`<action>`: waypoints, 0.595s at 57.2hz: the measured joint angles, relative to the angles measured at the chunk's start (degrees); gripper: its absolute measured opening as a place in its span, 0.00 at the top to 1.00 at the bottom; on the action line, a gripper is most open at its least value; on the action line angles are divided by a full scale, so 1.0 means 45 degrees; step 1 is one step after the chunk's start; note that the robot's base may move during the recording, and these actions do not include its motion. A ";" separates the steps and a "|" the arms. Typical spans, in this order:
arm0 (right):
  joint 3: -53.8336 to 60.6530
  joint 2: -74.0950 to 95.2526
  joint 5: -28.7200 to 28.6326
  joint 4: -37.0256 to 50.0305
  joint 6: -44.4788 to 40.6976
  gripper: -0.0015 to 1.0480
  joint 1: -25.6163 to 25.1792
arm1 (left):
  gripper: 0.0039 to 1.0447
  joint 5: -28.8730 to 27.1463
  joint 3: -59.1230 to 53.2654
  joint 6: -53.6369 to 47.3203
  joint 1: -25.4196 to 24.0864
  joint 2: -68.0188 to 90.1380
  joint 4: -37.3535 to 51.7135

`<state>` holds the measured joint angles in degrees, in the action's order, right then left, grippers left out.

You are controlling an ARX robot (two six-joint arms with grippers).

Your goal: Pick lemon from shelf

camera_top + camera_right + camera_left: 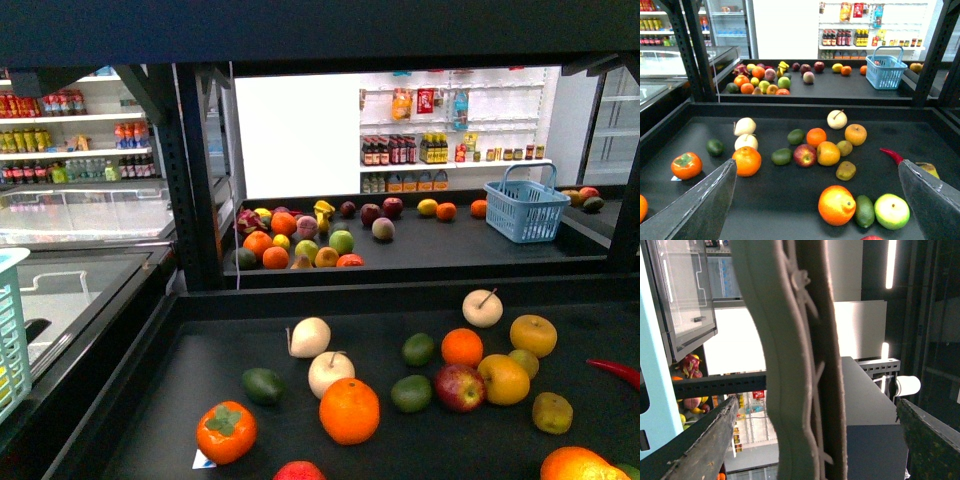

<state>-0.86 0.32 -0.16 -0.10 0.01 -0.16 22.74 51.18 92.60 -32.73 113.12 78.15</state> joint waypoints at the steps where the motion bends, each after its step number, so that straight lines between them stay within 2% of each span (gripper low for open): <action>1: 0.0000 0.0000 0.0000 0.0000 0.0005 0.07 0.0000 | 0.07 0.0044 -0.0107 -0.0058 -0.0058 -0.0102 -0.0107; 13: 0.0000 -0.0005 0.0000 0.0000 0.0000 0.07 0.0000 | 0.07 0.0063 -0.0612 -0.1802 -0.0617 -0.2419 -0.3614; 24: 0.0000 -0.0005 0.0005 0.0000 0.0000 0.07 0.0000 | 0.07 -0.0374 -0.0899 -0.5591 -0.0204 -0.5435 -0.8451; 27: 0.0000 -0.0005 0.0005 0.0000 0.0000 0.07 0.0000 | 0.07 -0.0612 -0.0957 -0.7247 0.0000 -0.6484 -1.0064; 34: 0.0000 -0.0005 0.0005 0.0000 0.0000 0.07 0.0000 | 0.07 -0.1185 -0.1365 -1.0486 0.0520 -0.8801 -1.2444</action>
<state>-0.86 0.30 -0.14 -0.10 0.01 -0.16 17.41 45.04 45.41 -30.39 73.52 22.15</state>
